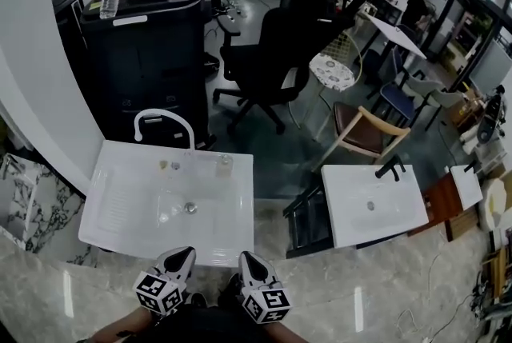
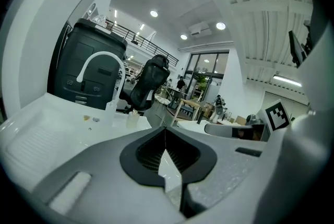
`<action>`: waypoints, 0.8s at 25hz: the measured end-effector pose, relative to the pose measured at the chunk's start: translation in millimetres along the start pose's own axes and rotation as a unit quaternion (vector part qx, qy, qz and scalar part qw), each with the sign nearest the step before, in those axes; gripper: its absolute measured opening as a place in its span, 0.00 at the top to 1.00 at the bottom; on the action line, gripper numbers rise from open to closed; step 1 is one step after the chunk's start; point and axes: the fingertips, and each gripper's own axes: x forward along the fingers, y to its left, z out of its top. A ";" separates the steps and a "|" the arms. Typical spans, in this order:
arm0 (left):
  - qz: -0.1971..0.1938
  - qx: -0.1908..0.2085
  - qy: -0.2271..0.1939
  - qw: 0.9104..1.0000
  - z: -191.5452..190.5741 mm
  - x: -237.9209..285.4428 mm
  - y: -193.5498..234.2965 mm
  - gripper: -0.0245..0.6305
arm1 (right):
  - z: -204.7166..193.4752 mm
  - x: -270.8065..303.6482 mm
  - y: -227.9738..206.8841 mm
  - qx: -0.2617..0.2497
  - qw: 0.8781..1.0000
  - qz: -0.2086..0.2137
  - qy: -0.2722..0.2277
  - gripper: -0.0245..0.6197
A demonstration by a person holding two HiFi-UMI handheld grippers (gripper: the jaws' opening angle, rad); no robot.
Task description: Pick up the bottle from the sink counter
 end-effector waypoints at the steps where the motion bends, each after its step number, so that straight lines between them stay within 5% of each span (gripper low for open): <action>1: 0.004 0.003 -0.002 1.000 3.9 6.6 0.9 0.96 | 3.7 6.0 -4.8 0.001 1.000 0.004 0.000 0.95; 12: 0.060 0.028 -0.025 0.998 42.2 77.0 17.5 0.96 | 25.1 48.5 -63.8 0.015 0.999 0.039 0.015 0.95; 20: 0.066 0.049 -0.037 0.996 59.8 123.2 37.2 0.92 | 37.8 79.4 -103.1 0.006 0.999 0.029 0.018 0.95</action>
